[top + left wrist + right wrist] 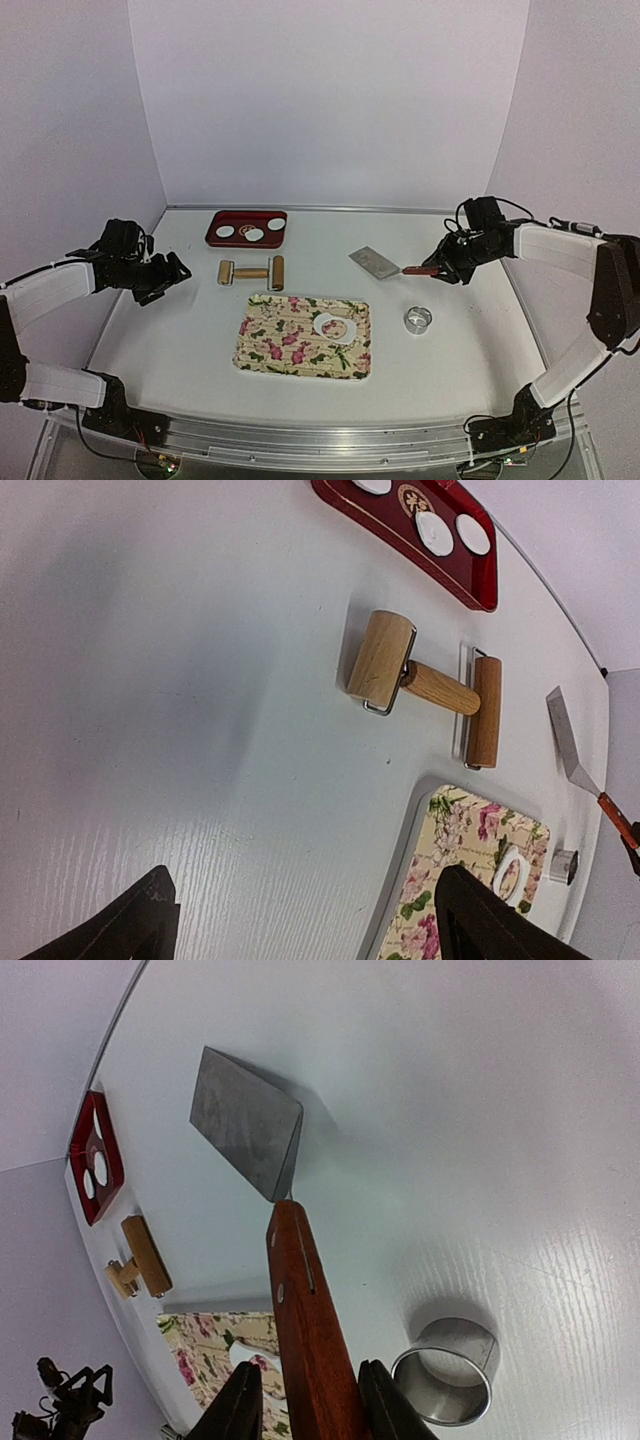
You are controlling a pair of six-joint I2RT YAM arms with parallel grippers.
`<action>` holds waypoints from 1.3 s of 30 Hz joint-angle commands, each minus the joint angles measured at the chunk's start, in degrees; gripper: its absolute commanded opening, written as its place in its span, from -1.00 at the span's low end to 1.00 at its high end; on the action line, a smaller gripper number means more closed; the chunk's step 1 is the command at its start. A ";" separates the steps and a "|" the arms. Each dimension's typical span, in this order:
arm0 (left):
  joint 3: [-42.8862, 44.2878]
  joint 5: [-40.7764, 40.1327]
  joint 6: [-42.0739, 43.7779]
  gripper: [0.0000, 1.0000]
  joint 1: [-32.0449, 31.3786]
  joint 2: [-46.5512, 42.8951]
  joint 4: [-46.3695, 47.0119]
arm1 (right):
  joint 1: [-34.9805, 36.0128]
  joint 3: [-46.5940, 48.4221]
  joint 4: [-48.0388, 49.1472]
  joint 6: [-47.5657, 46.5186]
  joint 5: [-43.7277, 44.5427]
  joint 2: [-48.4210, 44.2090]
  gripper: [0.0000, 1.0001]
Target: Roll out the dumpling wrappers from the dough
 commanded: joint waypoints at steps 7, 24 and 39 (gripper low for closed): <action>0.43 -0.84 0.55 0.78 0.28 -0.10 2.36 | -0.77 4.07 -2.39 -3.87 6.27 -0.97 0.13; 1.06 -13.49 -0.08 0.99 0.63 -2.25 4.04 | -1.93 1.68 -7.91 -24.68 33.83 -17.51 0.97; -14.09 -17.45 9.20 0.99 0.63 -10.91 26.81 | -1.92 -27.15 8.18 -31.16 39.47 -47.55 0.97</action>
